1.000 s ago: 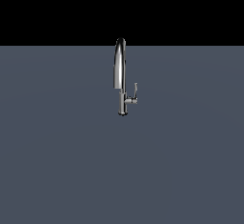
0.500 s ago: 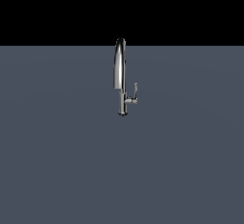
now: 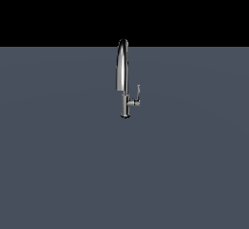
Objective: Turn on the faucet by rotating a designated handle.
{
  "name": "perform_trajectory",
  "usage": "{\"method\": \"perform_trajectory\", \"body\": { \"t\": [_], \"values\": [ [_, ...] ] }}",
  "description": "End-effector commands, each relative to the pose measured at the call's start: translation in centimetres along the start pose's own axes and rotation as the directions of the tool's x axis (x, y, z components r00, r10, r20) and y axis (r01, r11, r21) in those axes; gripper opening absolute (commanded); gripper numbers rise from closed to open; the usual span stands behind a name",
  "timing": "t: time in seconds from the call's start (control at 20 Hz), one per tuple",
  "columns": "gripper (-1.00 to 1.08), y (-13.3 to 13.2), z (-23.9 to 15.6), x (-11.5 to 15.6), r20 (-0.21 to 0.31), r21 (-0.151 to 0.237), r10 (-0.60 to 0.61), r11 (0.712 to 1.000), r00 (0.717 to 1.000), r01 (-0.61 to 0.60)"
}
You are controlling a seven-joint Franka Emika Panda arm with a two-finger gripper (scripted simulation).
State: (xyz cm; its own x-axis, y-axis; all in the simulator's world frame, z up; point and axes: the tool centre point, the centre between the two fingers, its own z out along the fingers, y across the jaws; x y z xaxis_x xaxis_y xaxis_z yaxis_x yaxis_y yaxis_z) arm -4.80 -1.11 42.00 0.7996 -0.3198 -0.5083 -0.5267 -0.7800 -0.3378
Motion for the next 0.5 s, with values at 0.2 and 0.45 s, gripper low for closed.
{"method": "perform_trajectory", "body": {
  "t": [0.2, 0.45],
  "values": [
    [-1.0, 0.0, 0.6, 4.5, 0.099, 0.097, 0.097, 0.99, 0.99, -0.106],
    [-1.0, 0.2, 1.4, 8.1, 0.184, 0.166, 0.165, 0.966, 0.969, -0.196]
  ]
}}
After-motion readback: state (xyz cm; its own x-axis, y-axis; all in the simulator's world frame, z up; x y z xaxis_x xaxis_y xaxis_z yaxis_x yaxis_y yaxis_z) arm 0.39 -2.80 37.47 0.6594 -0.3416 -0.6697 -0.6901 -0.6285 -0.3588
